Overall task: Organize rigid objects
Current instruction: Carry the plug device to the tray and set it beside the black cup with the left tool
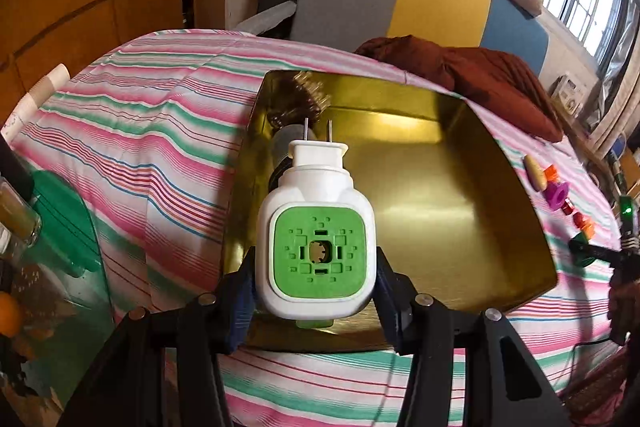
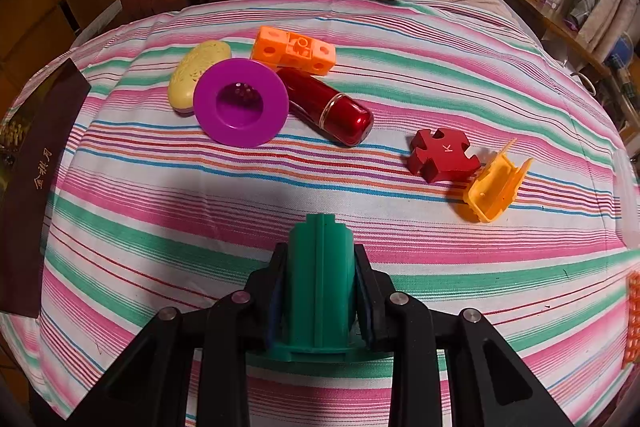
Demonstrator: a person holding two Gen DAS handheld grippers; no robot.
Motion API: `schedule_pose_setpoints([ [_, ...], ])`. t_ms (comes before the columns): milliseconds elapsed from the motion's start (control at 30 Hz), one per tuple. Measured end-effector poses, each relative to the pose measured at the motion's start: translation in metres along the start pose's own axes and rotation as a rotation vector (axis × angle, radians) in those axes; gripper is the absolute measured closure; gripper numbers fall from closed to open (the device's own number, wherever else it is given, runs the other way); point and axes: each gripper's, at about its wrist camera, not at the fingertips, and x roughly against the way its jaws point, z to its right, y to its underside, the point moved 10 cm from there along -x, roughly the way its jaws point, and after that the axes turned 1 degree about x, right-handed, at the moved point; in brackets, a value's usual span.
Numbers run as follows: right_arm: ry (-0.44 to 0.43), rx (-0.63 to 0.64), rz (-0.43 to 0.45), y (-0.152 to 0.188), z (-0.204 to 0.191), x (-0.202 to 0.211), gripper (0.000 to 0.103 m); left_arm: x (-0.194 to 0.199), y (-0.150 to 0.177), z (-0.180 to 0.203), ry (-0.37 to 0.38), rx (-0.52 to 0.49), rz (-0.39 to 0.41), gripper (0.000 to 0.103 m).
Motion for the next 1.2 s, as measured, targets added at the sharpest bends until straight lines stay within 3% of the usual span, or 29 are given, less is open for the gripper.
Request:
schedule_pose_setpoints([
  [200,0.013,0.016,0.007,0.001,-0.001,0.001,0.073,-0.023,0.006,-0.004,-0.020,-0.028,-0.048,0.051],
  [400,0.013,0.015,0.007,0.003,-0.002,0.003,0.073,-0.028,0.005,0.002,-0.083,-0.120,-0.024,0.050],
  [633,0.010,0.012,0.006,0.003,-0.002,0.003,0.073,-0.021,0.007,-0.001,-0.037,-0.032,-0.039,0.045],
  [933,0.012,0.006,0.004,0.004,-0.003,0.003,0.073,0.009,-0.006,-0.003,-0.082,-0.038,0.075,0.045],
  [1200,-0.007,0.012,-0.024,0.009,-0.013,0.007,0.073,0.026,-0.015,-0.007,-0.087,-0.032,0.104,0.045],
])
